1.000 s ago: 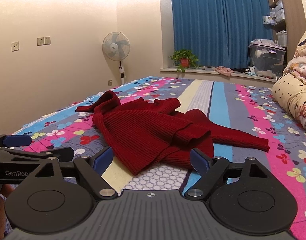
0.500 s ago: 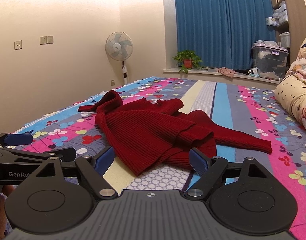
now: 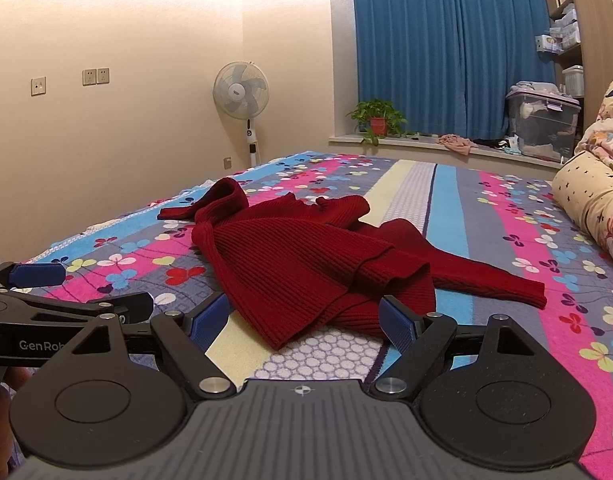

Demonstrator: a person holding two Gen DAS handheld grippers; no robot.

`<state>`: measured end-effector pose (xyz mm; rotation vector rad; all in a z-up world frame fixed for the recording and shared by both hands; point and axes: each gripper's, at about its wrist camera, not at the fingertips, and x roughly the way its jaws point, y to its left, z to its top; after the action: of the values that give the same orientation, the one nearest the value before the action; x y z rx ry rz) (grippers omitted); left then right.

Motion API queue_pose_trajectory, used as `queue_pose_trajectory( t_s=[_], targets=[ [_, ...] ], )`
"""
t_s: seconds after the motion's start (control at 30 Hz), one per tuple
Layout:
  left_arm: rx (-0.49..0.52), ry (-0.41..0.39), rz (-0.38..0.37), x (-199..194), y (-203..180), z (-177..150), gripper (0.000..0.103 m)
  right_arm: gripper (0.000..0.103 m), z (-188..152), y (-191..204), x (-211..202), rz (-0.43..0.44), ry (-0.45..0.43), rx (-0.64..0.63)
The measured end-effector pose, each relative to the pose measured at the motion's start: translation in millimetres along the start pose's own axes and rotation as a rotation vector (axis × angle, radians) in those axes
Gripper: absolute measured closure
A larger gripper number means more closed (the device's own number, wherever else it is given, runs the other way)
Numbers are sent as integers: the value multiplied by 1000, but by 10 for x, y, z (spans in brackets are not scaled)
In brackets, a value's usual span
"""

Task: Fold small clothes

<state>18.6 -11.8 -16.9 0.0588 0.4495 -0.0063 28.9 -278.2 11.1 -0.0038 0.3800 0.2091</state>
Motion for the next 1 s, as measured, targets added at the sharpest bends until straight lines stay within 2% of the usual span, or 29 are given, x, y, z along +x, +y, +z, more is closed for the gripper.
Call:
queue_pose_trajectory(
  t_s=[1.0],
  targets=[
    [6,-5,4,17,21,-10,1,19,-5,-10,38,-2,8,-1]
  ],
)
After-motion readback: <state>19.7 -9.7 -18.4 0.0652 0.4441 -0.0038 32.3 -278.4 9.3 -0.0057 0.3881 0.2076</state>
